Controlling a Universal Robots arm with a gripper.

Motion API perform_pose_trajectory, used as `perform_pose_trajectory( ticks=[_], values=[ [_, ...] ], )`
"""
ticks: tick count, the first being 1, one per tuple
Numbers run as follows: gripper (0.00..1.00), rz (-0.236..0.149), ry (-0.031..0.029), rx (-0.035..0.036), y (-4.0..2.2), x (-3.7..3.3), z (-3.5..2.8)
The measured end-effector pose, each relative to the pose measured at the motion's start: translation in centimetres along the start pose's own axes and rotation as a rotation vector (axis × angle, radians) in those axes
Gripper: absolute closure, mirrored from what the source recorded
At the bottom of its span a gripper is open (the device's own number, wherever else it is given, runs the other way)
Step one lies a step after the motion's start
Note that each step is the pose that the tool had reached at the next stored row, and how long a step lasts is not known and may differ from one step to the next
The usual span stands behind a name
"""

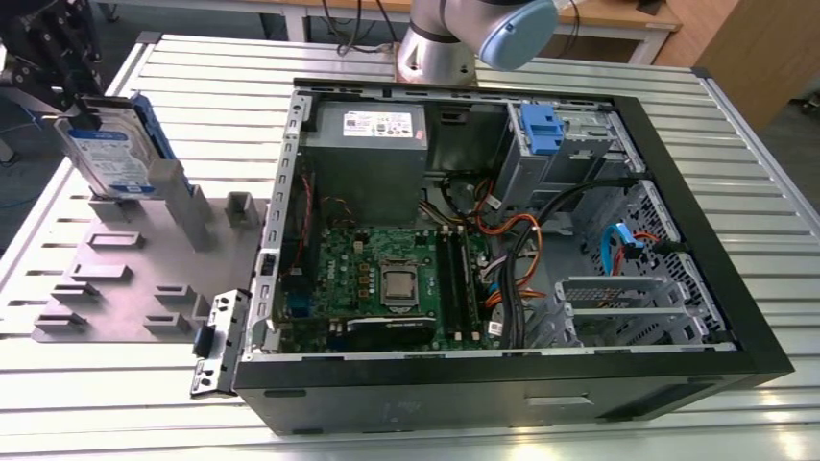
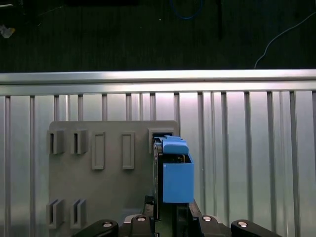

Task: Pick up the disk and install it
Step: 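Pick up the disk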

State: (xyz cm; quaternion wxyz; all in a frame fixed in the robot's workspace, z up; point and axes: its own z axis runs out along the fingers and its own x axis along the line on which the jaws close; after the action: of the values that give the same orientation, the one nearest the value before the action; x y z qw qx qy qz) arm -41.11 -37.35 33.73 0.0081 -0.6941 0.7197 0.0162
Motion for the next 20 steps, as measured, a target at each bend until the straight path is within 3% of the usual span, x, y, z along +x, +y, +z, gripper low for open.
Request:
perform_pose_trajectory(
  ticks=[13,20],
  values=[
    [0.65,0.0,0.0,0.0,0.03,-0.07,-2.2],
    [0.65,0.0,0.0,0.0,0.04,-0.1,-2.9]
  ],
)
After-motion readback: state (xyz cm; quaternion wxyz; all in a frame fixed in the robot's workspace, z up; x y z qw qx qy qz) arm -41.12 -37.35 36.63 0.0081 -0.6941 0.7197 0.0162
